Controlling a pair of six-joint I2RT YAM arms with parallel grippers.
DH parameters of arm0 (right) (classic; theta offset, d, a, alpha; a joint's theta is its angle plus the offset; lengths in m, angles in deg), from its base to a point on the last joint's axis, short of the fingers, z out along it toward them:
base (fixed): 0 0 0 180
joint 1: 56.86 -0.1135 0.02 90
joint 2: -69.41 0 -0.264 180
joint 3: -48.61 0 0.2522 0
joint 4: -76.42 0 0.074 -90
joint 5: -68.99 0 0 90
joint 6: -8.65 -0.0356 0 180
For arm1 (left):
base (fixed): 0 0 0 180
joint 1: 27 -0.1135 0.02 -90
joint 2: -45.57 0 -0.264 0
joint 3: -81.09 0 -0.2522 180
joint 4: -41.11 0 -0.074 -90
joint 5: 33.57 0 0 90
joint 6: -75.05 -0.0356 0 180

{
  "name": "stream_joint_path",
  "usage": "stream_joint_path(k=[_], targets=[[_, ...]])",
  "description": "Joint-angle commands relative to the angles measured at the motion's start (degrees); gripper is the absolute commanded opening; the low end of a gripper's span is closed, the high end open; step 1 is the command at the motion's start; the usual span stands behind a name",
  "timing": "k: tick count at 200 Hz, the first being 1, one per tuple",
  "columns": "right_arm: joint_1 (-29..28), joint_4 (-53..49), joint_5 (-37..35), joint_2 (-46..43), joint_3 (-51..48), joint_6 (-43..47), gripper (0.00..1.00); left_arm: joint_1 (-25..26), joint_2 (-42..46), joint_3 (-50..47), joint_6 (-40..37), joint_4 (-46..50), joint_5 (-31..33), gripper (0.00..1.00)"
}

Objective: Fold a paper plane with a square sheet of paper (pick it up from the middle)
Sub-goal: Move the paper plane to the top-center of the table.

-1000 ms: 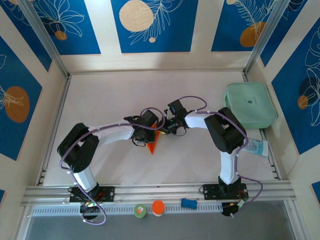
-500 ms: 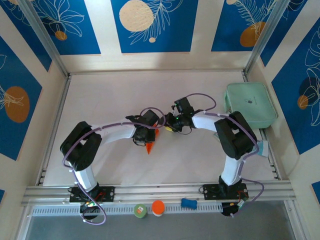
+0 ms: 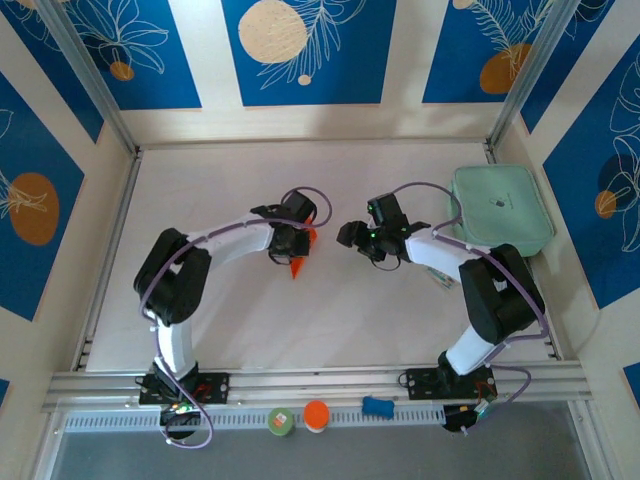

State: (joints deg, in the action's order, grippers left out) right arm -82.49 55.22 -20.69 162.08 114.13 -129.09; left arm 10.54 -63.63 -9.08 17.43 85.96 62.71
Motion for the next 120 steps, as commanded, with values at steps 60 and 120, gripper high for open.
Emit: stream_joint_path(k=[60,120], targets=[[0.14,-1.92,0.60,-0.47,-1.14,0.55,0.65,-1.69,-6.56,6.80,-2.03,3.50,1.62,0.22],[0.13,-2.05,1.01,0.30,-0.56,0.56,0.64,-1.74,-8.26,7.86,-2.12,4.15,1.59,0.25]])
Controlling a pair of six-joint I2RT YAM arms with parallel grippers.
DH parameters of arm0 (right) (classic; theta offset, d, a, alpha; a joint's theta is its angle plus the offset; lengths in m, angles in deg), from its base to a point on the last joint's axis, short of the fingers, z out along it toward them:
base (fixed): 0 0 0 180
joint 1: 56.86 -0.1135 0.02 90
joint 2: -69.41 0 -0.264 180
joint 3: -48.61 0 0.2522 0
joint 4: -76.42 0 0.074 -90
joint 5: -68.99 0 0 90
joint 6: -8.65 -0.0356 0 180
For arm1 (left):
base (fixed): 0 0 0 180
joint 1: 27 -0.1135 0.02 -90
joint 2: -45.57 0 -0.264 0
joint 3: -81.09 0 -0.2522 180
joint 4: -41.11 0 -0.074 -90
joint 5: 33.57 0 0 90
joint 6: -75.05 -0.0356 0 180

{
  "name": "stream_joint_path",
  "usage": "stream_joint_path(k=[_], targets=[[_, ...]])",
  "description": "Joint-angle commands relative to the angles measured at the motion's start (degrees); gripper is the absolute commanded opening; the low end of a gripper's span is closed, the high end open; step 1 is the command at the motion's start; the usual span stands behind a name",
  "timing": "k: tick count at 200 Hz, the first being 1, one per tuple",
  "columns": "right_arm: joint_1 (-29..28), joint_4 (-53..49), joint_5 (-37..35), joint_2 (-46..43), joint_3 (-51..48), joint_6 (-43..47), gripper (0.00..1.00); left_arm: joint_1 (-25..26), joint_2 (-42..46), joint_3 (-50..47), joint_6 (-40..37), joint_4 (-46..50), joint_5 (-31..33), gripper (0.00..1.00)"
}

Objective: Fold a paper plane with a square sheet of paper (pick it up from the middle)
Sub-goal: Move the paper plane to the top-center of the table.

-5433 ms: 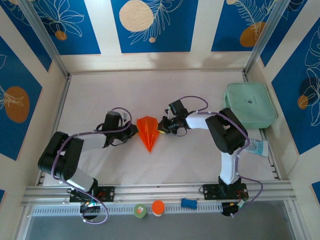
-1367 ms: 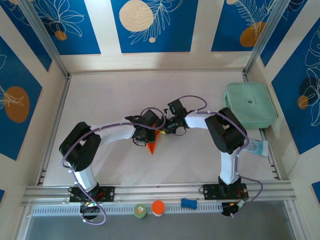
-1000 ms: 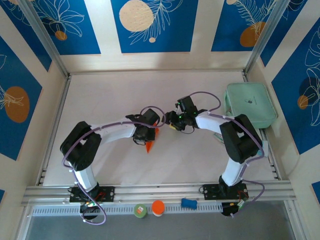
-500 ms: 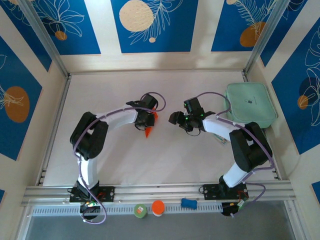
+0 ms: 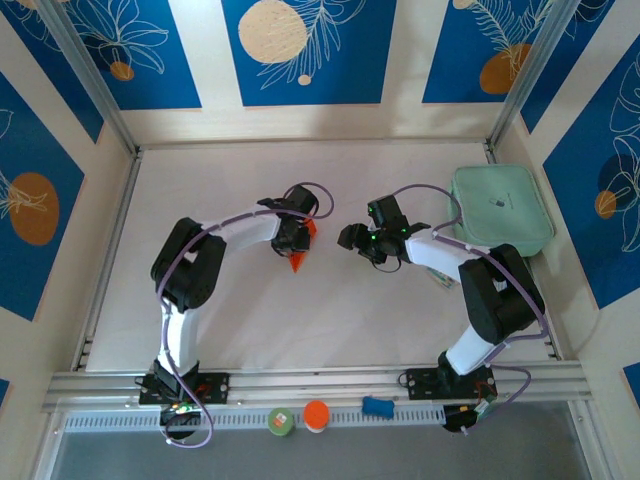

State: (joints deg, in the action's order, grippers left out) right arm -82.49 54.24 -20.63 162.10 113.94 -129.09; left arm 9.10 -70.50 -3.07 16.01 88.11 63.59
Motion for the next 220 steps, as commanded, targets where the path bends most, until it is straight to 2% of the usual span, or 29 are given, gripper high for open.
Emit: stream_joint_path(k=[1,92,147,220], targets=[[0.13,-1.02,0.99,0.29,-0.39,0.55,0.64,-0.31,-1.37,1.85,-0.71,2.05,0.74,0.25],[0.09,-2.08,0.90,1.07,0.85,0.80,0.64,-0.50,-4.60,3.72,-0.01,3.70,3.78,0.35],[0.22,-2.91,0.76,1.61,1.99,1.16,0.64,-2.99,-8.38,8.80,-0.95,3.94,3.56,0.40],[0.22,-4.38,-2.21,-1.30,1.96,2.79,0.76,-7.71,-16.22,21.53,-1.47,4.02,0.54,0.40]])
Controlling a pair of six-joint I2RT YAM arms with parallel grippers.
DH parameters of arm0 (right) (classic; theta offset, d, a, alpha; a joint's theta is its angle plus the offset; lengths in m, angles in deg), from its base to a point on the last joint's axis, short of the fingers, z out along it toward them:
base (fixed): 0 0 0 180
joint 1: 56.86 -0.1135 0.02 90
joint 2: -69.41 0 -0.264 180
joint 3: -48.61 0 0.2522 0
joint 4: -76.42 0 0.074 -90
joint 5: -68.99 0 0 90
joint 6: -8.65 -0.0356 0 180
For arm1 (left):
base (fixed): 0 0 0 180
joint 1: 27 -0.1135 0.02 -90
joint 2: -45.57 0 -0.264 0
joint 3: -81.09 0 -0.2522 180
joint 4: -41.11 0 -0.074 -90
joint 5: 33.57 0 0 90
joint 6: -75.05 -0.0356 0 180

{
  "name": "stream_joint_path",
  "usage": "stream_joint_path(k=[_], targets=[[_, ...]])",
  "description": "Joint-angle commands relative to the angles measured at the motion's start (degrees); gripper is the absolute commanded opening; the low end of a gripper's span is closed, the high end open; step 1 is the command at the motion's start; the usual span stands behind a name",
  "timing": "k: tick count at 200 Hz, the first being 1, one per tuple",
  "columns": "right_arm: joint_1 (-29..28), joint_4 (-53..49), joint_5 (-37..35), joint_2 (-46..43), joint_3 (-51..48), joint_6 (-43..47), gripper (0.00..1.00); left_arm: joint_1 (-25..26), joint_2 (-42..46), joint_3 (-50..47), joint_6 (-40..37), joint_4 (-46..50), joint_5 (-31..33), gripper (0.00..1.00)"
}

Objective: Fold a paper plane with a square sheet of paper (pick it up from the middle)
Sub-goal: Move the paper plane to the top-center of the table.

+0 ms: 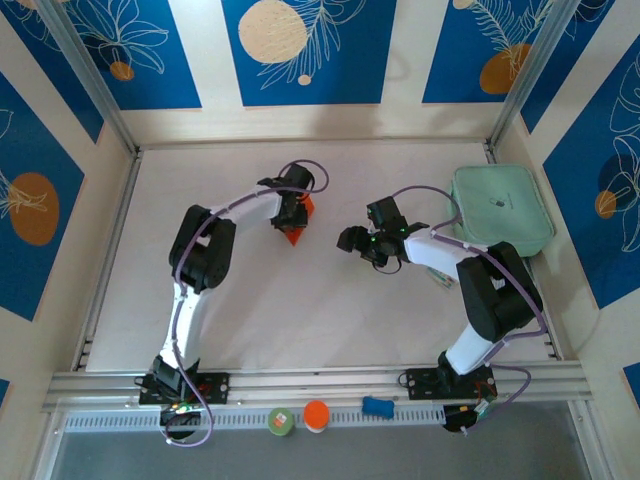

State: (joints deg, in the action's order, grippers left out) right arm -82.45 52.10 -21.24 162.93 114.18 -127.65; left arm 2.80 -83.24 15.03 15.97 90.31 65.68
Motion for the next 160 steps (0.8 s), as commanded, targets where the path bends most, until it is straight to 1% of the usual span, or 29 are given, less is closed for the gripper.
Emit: stream_joint_path(k=[1,37,103,160], targets=[[0.18,-2.25,-1.61,-2.16,1.71,1.41,0.76,-1.46,-3.64,3.62,-1.54,1.86,-1.58,0.40],[0.26,-2.88,-1.97,-2.73,1.45,1.44,0.77,-1.41,-5.49,7.25,-4.52,2.95,-2.40,0.41],[-0.07,-2.70,-1.65,-2.46,1.63,0.95,0.77,-0.84,-7.01,8.05,-7.66,4.17,-2.31,0.46],[0.00,-2.88,-1.70,-2.37,1.63,0.79,0.77,-0.71,-6.89,9.66,-7.16,5.33,-2.49,0.45]])
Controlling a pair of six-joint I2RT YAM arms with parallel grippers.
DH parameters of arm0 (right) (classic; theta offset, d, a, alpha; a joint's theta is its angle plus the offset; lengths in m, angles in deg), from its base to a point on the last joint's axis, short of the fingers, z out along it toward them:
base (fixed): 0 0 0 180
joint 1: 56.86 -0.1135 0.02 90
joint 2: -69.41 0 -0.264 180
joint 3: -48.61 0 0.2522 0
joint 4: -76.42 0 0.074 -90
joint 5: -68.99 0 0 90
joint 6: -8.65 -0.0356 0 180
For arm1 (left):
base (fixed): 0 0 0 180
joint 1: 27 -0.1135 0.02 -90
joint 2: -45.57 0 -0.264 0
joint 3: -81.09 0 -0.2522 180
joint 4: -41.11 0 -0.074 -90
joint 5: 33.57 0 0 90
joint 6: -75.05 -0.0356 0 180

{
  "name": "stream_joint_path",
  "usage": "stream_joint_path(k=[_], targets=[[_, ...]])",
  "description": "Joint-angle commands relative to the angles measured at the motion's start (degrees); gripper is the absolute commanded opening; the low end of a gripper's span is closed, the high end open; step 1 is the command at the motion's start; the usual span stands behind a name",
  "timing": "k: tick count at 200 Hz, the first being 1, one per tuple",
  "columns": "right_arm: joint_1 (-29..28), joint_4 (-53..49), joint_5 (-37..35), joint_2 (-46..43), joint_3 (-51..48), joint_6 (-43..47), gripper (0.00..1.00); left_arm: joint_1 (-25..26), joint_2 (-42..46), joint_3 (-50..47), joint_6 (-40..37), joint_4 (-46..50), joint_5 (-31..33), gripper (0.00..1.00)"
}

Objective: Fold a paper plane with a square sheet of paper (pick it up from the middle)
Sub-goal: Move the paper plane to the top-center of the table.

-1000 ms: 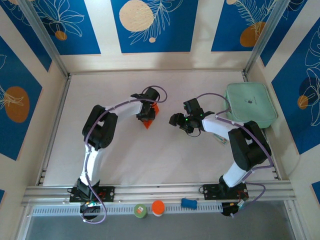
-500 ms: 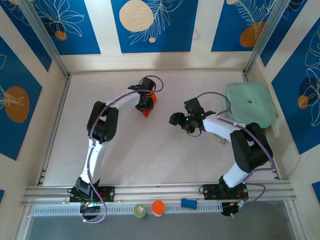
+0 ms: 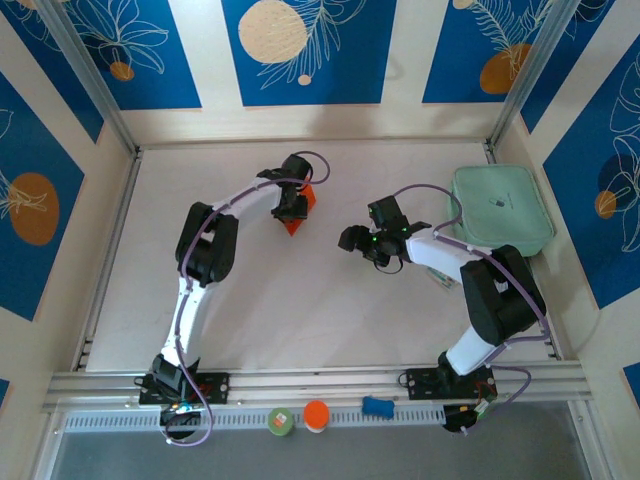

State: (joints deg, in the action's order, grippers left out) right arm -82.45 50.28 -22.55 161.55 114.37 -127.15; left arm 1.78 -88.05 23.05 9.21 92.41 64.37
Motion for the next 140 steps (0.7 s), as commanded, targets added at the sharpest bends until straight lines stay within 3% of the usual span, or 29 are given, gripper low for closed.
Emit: stream_joint_path(k=[1,140], targets=[[0.00,-1.07,-0.35,-1.00,1.43,0.28,0.77,0.36,-2.04,1.69,-0.33,3.24,-1.22,0.45],[0.02,-1.77,-1.18,-1.42,1.91,0.05,0.76,0.48,6.30,2.45,2.36,4.50,-0.31,0.50]])
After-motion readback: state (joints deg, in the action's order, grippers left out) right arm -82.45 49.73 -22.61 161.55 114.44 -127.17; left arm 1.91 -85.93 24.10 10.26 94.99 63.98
